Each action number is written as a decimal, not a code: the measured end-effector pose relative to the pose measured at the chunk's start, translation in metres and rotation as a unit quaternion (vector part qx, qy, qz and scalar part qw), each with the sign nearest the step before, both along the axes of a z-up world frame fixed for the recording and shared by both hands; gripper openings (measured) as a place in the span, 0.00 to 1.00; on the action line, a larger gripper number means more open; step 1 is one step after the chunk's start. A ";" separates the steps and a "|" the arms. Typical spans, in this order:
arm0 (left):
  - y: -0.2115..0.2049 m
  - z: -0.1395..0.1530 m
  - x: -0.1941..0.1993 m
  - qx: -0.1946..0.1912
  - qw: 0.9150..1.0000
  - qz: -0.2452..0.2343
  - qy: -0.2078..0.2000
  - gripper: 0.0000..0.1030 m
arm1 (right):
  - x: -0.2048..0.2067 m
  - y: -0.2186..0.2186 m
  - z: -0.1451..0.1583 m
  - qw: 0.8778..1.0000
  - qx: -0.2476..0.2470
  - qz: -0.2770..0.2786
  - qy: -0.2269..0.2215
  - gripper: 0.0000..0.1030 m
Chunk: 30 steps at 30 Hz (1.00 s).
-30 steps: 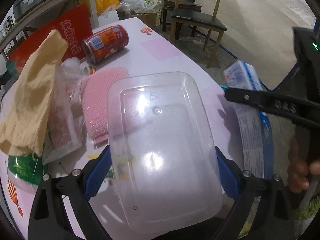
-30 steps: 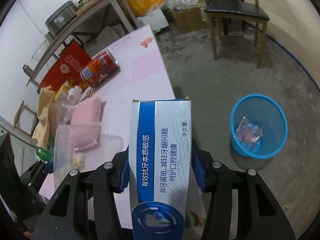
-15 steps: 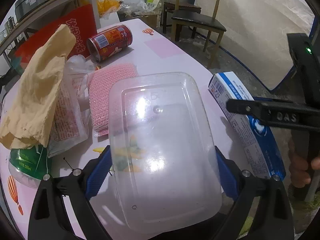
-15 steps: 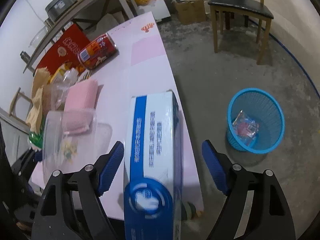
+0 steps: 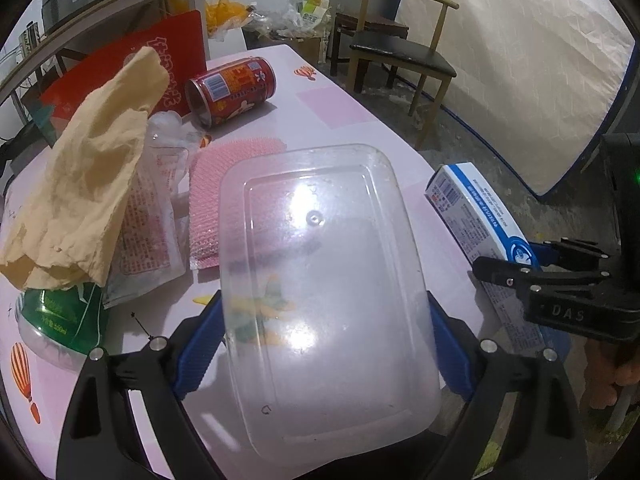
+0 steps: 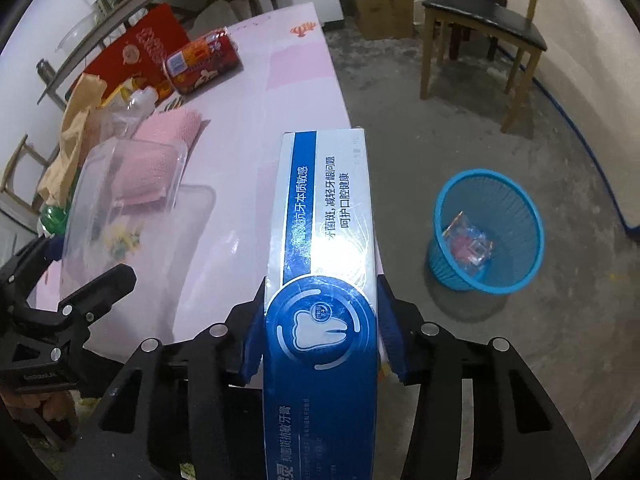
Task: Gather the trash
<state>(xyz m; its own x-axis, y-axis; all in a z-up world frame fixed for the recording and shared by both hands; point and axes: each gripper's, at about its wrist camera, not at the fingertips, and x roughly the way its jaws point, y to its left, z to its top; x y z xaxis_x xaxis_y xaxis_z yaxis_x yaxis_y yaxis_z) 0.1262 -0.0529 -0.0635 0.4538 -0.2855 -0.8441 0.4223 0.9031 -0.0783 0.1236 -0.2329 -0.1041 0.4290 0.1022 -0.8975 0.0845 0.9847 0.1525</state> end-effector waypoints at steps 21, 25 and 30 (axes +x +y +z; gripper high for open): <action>0.004 0.058 -0.015 -0.078 0.995 -0.015 -0.055 0.87 | -0.016 -0.038 0.031 0.991 0.098 -0.060 -0.062 0.44; -0.006 0.069 -0.009 -0.093 0.994 -0.032 -0.056 0.87 | -0.019 -0.051 0.035 0.988 0.112 -0.076 -0.072 0.43; -0.030 0.079 0.001 -0.106 0.991 -0.063 -0.055 0.87 | -0.025 -0.068 0.037 0.984 0.123 -0.103 -0.082 0.44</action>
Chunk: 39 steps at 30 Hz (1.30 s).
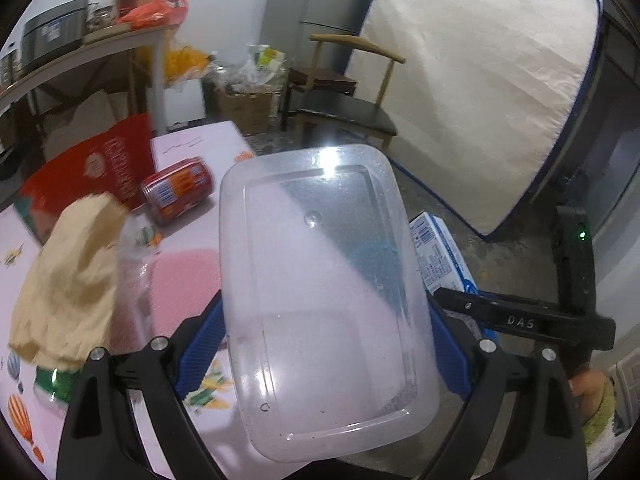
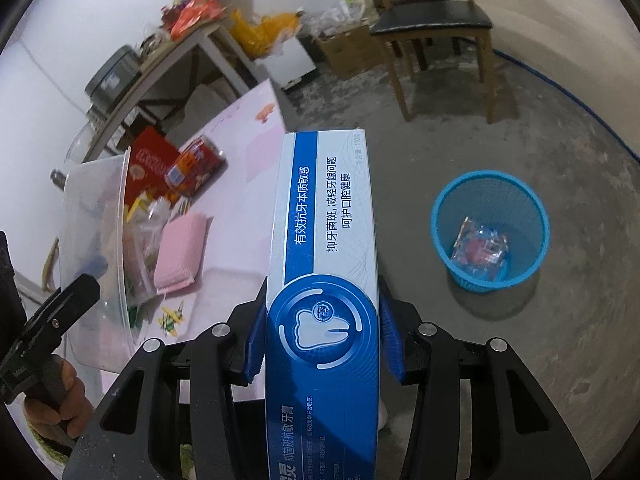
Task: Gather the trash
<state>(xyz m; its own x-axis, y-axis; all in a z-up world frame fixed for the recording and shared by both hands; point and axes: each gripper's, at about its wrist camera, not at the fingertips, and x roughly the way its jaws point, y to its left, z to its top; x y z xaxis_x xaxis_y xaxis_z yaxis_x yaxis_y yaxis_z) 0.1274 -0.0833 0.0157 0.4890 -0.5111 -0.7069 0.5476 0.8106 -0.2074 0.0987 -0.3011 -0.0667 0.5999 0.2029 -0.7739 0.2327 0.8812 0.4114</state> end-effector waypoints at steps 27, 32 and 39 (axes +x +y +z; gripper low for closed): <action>-0.239 -0.089 0.116 0.035 0.973 -0.129 0.188 0.87 | 0.026 -0.182 -0.117 0.948 0.210 -0.222 0.084 0.45; -0.284 -0.108 0.141 0.033 0.975 -0.107 0.192 0.92 | 0.056 -0.227 -0.153 0.933 0.228 -0.268 0.080 0.73; -0.260 -0.120 0.140 -0.001 0.969 -0.088 0.232 0.92 | 0.034 -0.235 -0.180 0.923 0.212 -0.305 0.100 0.73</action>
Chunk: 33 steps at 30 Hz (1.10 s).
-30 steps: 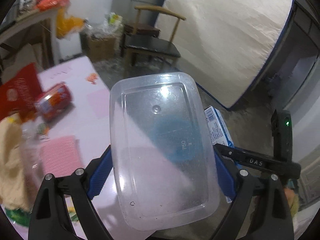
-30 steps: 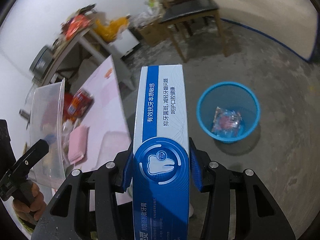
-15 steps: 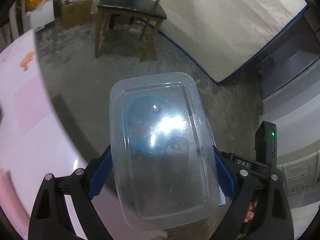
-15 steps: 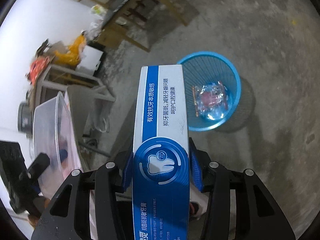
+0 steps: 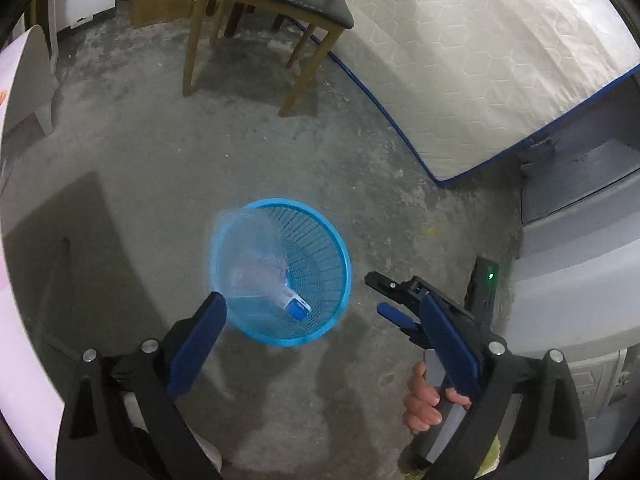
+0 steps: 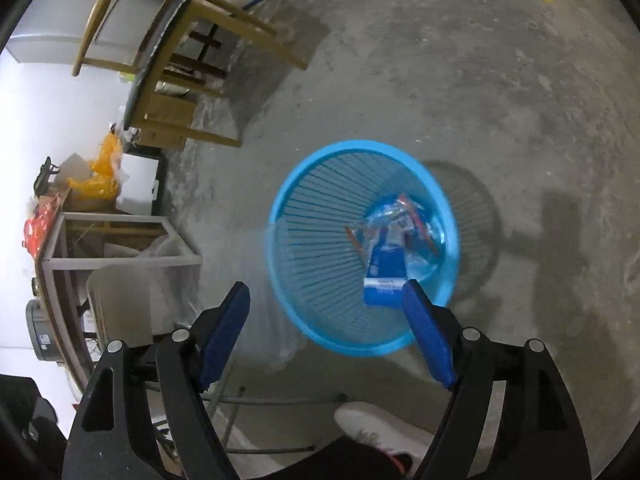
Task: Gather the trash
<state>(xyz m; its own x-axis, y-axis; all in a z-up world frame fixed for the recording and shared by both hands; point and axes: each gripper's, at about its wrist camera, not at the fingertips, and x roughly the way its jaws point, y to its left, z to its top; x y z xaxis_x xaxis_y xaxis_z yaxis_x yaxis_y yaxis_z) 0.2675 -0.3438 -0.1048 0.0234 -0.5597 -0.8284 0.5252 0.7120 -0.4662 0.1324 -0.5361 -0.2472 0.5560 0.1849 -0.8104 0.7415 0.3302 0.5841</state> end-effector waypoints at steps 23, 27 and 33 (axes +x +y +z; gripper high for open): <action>0.188 0.125 -0.049 -0.088 0.983 0.062 -0.151 0.92 | -0.013 0.033 0.056 0.991 -0.098 0.088 -0.025 0.74; 0.254 0.148 -0.062 -0.074 0.969 0.102 -0.210 0.92 | 0.043 0.057 0.076 0.980 -0.109 0.159 -0.052 0.77; 0.370 0.169 -0.077 -0.056 0.939 0.217 -0.262 0.92 | 0.160 0.097 0.042 0.967 -0.020 0.247 -0.057 0.76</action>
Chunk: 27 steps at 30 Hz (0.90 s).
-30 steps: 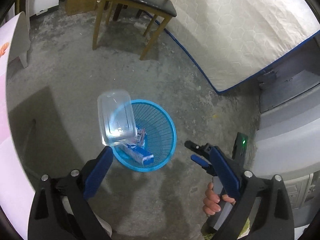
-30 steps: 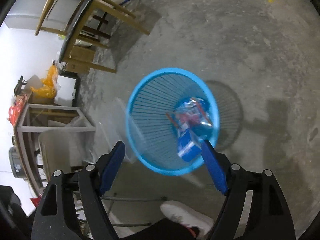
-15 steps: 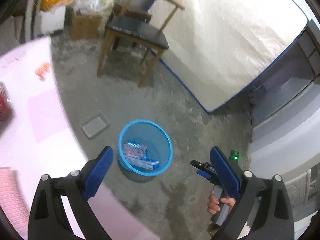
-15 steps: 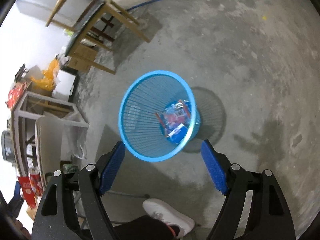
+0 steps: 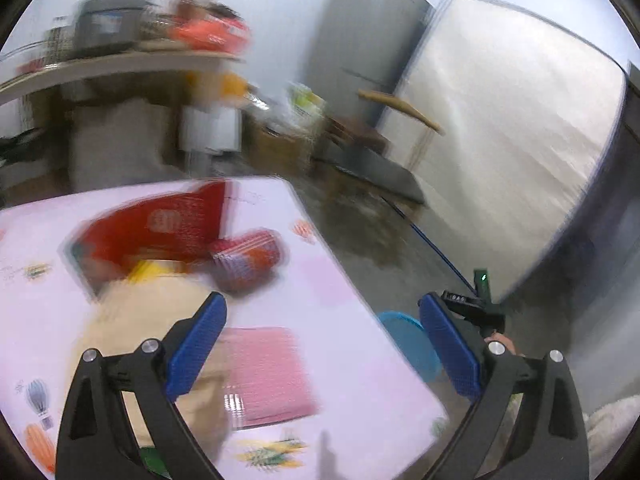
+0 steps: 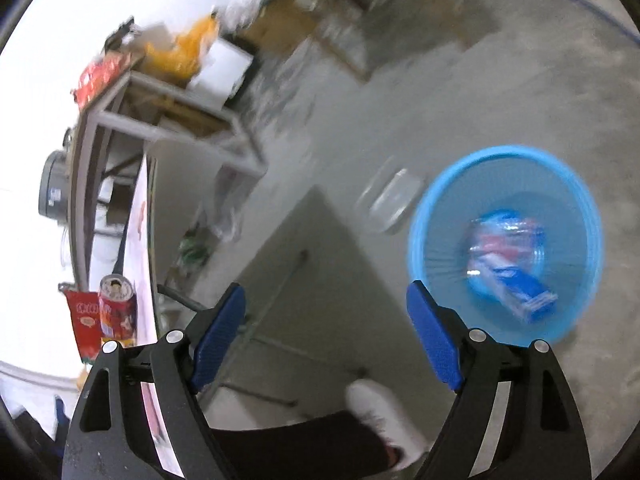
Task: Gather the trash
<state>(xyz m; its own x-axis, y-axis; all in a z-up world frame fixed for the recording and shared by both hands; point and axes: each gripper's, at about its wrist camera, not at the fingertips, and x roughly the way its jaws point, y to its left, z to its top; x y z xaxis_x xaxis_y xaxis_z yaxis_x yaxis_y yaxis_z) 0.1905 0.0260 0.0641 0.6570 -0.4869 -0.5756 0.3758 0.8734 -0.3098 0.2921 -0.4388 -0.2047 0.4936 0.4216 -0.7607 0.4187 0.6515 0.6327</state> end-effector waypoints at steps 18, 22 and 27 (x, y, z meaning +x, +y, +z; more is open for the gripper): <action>0.186 0.021 -0.015 0.033 0.962 0.267 -0.038 0.92 | 0.198 0.034 -0.307 0.953 -0.008 -0.020 0.301 0.51; 0.205 0.011 -0.016 0.015 0.955 0.296 -0.027 0.92 | 0.200 0.019 -0.343 0.949 0.001 -0.061 0.310 0.48; 0.219 -0.004 -0.006 -0.012 0.946 0.323 -0.006 0.92 | 0.194 0.009 -0.370 0.949 0.012 -0.093 0.300 0.37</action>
<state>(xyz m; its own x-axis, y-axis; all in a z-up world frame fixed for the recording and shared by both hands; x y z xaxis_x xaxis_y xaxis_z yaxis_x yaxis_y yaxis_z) 0.1849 0.2445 0.0604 0.8288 0.0063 -0.5594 -0.2306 0.9149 -0.3314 0.4856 -0.4295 -0.5749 0.0422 0.3900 -0.9199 0.8150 0.5191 0.2575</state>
